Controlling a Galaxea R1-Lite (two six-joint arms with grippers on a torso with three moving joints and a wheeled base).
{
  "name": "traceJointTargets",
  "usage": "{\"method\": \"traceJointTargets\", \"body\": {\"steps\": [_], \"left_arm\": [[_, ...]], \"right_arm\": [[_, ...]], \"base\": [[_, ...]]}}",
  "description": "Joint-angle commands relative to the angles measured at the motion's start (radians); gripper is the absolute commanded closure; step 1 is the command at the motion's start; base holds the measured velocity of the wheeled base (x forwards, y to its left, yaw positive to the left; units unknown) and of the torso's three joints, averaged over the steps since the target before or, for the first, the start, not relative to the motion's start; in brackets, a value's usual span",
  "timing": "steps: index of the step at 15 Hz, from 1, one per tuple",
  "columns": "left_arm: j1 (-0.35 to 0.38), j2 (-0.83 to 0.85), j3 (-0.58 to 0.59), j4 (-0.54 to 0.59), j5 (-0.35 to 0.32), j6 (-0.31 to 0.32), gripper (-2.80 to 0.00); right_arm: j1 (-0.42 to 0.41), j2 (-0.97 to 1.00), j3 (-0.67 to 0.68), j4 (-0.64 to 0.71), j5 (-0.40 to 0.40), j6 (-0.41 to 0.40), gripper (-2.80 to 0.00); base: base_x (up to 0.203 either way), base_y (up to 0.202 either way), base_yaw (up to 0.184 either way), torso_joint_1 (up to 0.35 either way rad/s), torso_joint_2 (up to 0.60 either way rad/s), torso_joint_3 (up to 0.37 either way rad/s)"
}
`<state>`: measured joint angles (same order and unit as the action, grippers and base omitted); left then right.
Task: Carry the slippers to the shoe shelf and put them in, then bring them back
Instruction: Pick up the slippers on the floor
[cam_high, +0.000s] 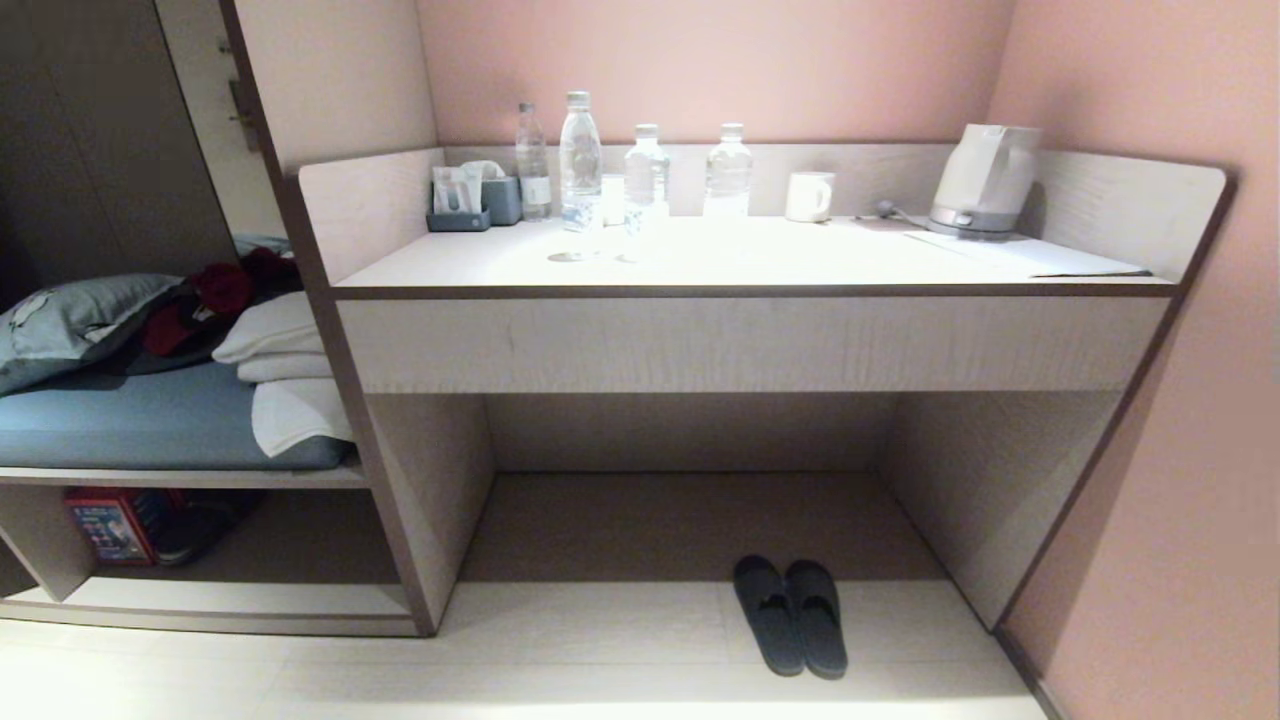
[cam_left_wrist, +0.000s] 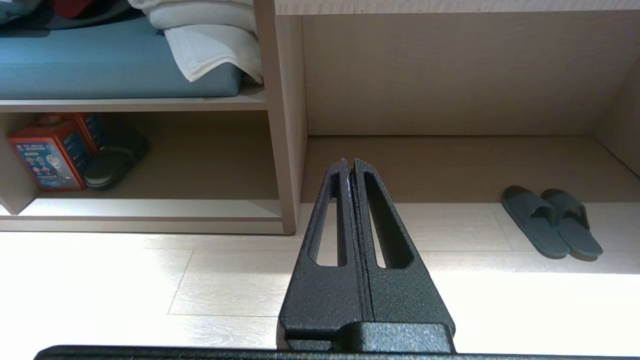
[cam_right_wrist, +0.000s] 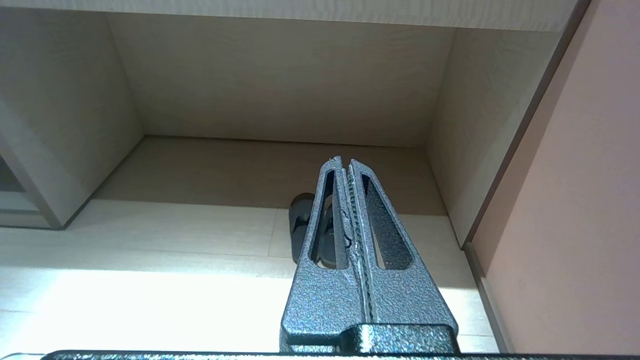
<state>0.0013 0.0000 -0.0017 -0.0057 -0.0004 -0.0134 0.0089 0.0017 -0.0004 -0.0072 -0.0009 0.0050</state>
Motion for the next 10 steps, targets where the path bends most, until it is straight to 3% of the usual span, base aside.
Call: {"method": "traceJointTargets", "body": {"steps": [1,10], "left_arm": [[0.000,0.000,0.000,0.000,0.000,0.000,0.00],[0.000,0.000,0.000,0.000,0.000,0.000,0.00]], "right_arm": [[0.000,0.000,0.000,0.000,-0.001,0.000,0.00],[0.002,0.000,0.002,0.000,-0.001,0.000,0.00]], "base": [[0.000,0.000,0.000,0.000,0.00,0.000],[0.000,0.000,0.000,0.000,0.00,0.000]]}}
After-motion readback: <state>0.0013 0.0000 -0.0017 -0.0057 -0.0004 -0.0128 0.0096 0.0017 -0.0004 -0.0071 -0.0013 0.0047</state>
